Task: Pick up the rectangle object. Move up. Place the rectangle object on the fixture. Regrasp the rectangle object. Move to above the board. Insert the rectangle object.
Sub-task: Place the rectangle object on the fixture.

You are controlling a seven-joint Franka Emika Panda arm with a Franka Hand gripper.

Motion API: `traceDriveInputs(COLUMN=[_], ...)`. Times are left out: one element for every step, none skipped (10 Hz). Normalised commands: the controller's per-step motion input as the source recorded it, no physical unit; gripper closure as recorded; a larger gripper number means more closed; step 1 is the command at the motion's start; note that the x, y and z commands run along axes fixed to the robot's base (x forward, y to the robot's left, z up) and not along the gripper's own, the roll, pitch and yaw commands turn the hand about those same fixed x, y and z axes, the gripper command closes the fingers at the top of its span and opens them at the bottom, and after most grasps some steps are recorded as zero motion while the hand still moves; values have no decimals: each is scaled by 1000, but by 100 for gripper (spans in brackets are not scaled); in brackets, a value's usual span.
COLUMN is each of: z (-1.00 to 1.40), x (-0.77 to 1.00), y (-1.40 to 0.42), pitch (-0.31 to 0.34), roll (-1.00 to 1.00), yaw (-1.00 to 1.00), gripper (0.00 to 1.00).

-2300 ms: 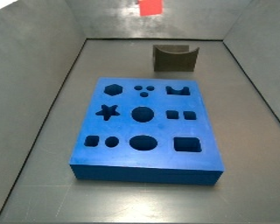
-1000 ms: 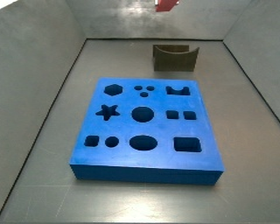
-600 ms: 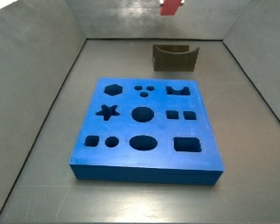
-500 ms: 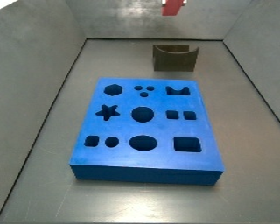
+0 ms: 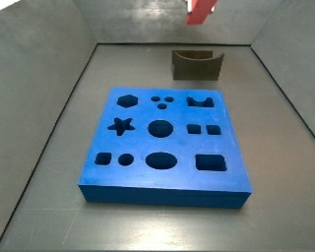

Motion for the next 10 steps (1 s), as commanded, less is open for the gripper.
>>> traceDriveInputs(z=[-1000,-1000,-1000,-1000,-1000,-1000,-823,-659,-496,-287], x=[168,191,206,223,249,266,230,188,153,115], y=[142,145,148,149,142,145,121,98,86,73], pitch=[273,248,218,185,128,78,22,0,-13,-28], roll=[-857,-662,-516,-363,-225,-182,-169,-170,-173,-175], yaw=[-73,-146,-193,-223,-241,-245,-232,-211,-184,-144], gripper=[100,100,100,100,100,100,100,100,100,100])
